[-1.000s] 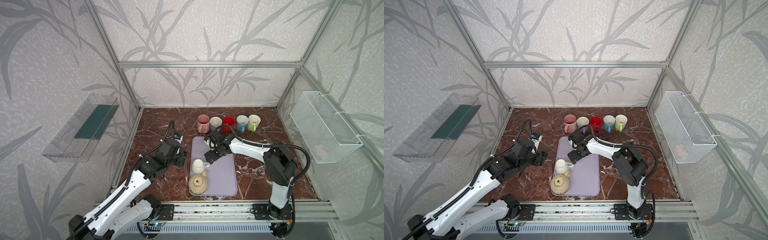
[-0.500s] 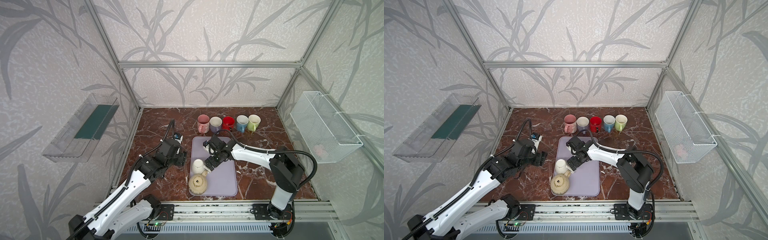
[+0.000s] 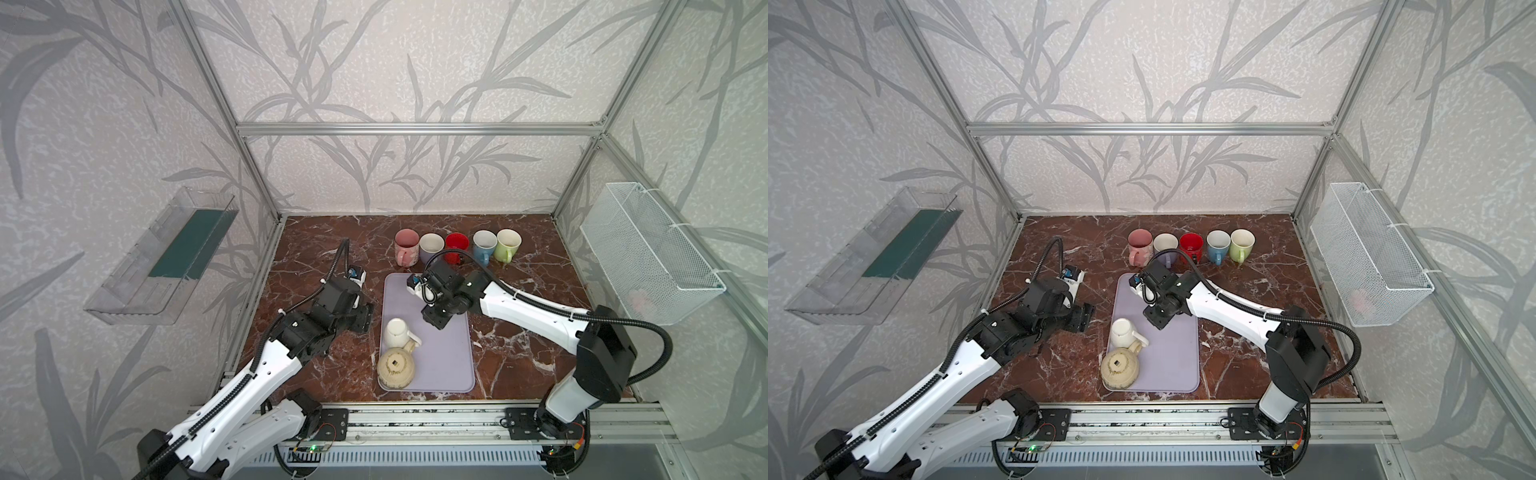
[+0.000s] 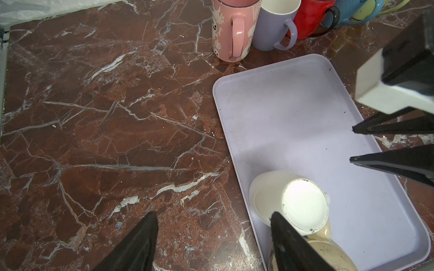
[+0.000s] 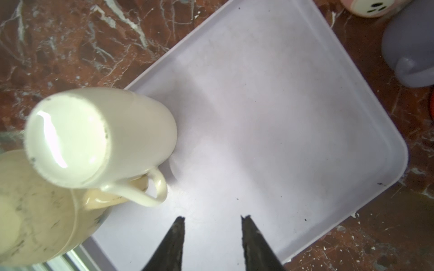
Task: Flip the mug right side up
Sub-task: 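Move the right gripper over the white mug lying on the tray and lower it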
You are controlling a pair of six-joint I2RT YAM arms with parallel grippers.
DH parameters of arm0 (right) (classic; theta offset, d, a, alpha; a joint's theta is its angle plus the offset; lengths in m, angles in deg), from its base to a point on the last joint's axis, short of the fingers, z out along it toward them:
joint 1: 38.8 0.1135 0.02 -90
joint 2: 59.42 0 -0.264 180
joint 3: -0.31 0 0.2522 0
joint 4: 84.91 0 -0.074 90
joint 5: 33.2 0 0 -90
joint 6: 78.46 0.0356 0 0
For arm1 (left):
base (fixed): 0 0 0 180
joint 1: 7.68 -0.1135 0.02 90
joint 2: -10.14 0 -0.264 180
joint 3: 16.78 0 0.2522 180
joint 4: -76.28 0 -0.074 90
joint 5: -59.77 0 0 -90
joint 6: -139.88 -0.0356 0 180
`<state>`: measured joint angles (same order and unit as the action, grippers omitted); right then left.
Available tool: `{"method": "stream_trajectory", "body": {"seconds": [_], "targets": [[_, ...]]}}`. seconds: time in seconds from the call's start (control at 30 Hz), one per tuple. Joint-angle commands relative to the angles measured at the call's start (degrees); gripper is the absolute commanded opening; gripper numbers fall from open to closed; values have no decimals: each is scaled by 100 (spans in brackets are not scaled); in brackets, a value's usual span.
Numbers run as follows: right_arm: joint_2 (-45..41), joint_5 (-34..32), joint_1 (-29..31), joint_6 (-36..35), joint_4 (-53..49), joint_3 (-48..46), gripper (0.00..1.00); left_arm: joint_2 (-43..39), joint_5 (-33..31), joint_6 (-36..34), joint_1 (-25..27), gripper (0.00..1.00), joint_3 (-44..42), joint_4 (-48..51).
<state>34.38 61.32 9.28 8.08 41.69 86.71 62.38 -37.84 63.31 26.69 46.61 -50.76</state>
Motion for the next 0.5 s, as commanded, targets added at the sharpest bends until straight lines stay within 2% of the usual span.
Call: {"method": "stream_trajectory", "body": {"seconds": [0.0, 0.13, 0.47], "targets": [[-109, 507, 18, -276, -420, 154, 34, 15, -39, -91, -34, 74, -44, 95], [-52, 922, 50, -366, -360, 162, 34, 13, -53, -103, -35, 74, -35, 101], [362, 1019, 341, -251, -163, 303, 40, 120, -3, -115, -36, 74, -24, 91]]}}
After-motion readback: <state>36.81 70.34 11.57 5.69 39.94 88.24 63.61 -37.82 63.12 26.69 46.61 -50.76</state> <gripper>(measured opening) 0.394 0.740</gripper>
